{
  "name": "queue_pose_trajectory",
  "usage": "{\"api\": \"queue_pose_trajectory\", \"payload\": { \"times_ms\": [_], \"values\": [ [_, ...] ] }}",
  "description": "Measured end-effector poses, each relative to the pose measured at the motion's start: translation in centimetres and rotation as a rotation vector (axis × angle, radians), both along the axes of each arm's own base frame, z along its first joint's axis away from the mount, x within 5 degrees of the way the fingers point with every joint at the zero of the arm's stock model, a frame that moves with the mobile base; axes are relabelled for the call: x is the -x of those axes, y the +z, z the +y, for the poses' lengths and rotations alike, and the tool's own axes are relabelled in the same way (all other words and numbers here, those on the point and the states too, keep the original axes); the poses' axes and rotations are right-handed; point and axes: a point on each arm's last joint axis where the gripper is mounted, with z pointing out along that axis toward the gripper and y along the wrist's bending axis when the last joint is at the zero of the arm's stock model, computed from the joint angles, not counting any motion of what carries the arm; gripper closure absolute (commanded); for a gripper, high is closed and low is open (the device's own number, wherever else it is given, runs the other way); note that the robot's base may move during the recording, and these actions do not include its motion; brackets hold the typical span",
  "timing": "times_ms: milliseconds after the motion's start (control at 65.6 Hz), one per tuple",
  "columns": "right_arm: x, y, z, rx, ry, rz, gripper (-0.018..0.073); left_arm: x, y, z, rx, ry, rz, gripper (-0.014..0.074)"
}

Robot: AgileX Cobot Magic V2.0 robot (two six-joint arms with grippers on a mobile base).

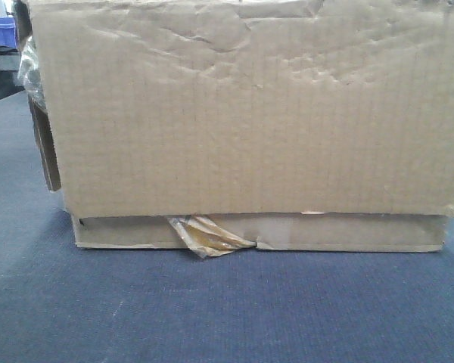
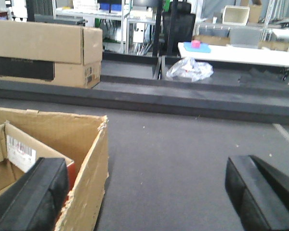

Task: Stack two boxes on right shelf middle
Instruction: 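Clamp the box stack between the left and right grippers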

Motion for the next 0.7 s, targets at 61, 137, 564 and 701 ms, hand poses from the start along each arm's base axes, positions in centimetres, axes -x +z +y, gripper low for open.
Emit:
{"api": "queue_pose_trajectory", "payload": {
  "times_ms": [61, 137, 564, 701],
  "values": [
    [0.1, 0.1, 0.0, -0.003, 0.003, 0.006, 0.0, 0.1, 0.3, 1.0, -0.001, 0.025, 0.003, 0.0109],
    [0.3, 0.6, 0.1, -0.003, 0.01, 0.0, 0.0, 0.1, 0.6, 2.2, -0.001, 0.056, 0.002, 0.0109],
    [-4.1, 3.8, 1.0, 0.021, 0.067, 0.267, 0.0, 0.5, -2.7, 4.9, -0.04, 0.14, 0.137, 0.0109],
    [-7.3, 3.9, 1.7, 0.024, 0.104, 0.425, 0.0, 0.2, -5.4, 4.8, -0.047, 0.171, 0.233, 0.0109]
  ]
}}
